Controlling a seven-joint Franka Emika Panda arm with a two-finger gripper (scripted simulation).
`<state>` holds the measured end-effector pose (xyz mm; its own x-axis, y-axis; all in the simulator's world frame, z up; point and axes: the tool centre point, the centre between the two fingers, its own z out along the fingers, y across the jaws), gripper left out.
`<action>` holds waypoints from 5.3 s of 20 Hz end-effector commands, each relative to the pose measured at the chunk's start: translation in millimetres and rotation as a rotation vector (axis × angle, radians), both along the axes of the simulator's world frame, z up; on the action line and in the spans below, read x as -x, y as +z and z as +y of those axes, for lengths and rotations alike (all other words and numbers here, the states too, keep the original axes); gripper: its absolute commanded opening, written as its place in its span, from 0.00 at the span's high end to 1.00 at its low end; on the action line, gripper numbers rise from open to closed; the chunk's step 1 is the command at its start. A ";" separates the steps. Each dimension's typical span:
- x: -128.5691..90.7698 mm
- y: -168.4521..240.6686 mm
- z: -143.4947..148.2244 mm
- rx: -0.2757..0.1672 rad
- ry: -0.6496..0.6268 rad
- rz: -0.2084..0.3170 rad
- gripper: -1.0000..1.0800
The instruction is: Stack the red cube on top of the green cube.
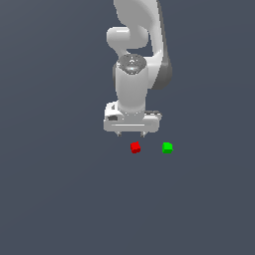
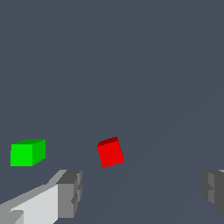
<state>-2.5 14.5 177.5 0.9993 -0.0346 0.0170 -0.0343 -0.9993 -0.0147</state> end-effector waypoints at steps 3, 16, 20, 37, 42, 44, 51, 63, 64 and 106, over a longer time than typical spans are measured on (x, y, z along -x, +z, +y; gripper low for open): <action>0.3 -1.3 0.4 0.000 0.004 0.000 0.04; 17.8 -68.9 18.8 0.009 0.194 0.010 0.04; 24.1 -91.7 23.8 0.012 0.257 0.013 0.04; 28.8 -133.1 25.8 0.016 0.297 0.016 0.04; 28.7 -153.3 25.8 0.016 0.298 0.015 0.04; 28.2 -156.6 25.6 0.016 0.298 0.015 0.04; 27.9 -157.6 25.6 0.016 0.298 0.015 1.00; 28.1 -146.5 25.8 0.017 0.299 0.015 1.00; 28.3 -142.6 25.7 0.017 0.299 0.015 1.00; 26.9 -110.1 173.4 0.016 0.298 0.015 1.00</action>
